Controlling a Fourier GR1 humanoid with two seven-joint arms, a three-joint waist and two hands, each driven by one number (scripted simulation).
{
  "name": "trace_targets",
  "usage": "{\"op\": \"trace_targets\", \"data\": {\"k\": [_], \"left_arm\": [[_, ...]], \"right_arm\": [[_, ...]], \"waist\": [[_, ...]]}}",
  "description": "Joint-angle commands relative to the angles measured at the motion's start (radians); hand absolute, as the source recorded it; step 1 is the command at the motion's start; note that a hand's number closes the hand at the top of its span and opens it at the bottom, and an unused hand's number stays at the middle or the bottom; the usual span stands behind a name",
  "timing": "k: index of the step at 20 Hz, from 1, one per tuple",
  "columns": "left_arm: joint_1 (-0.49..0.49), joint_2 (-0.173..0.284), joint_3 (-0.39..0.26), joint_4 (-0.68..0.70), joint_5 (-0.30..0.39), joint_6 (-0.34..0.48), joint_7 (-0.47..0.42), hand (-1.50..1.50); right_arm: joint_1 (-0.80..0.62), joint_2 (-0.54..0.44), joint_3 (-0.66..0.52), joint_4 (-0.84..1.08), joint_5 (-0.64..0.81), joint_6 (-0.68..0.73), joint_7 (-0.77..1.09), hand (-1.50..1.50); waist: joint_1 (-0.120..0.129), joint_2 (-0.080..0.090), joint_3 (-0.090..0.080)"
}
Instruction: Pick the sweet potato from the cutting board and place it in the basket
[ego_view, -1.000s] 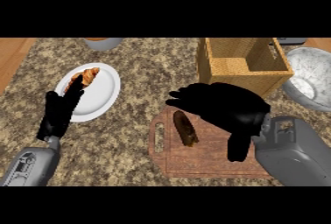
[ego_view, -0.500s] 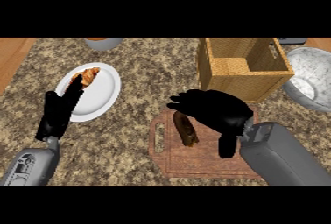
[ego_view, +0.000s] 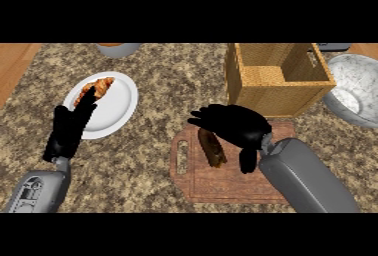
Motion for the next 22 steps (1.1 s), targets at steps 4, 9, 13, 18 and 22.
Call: {"op": "trace_targets", "data": {"k": [4,9,13,18,22], "left_arm": [[0.022,0.001,0.040,-0.032,-0.001,-0.048,0.007,0.00],[0.041,-0.009,0.053,-0.051,-0.017,-0.059,0.007,0.00],[-0.023,-0.035,0.050,0.016,-0.052,-0.033,0.004,0.00],[-0.042,-0.028,0.078,0.049,-0.038,-0.061,-0.013,0.00],[0.003,-0.031,0.088,-0.015,-0.030,-0.082,-0.003,0.00]], "right_arm": [[0.016,0.075,-0.018,0.069,0.098,-0.025,-0.049,-1.50],[0.044,0.099,-0.051,0.088,0.138,-0.049,-0.083,-1.50],[0.059,0.163,-0.014,0.151,0.203,-0.093,-0.061,-1.50],[0.026,0.138,-0.039,0.306,0.249,-0.159,-0.147,-1.50],[0.024,0.214,-0.047,0.333,0.286,-0.137,-0.096,-1.50]], "waist": [[-0.001,-0.001,0.000],[-0.003,-0.001,0.000],[-0.004,0.000,0.000],[-0.002,0.002,0.000],[0.000,0.000,0.000]]}}
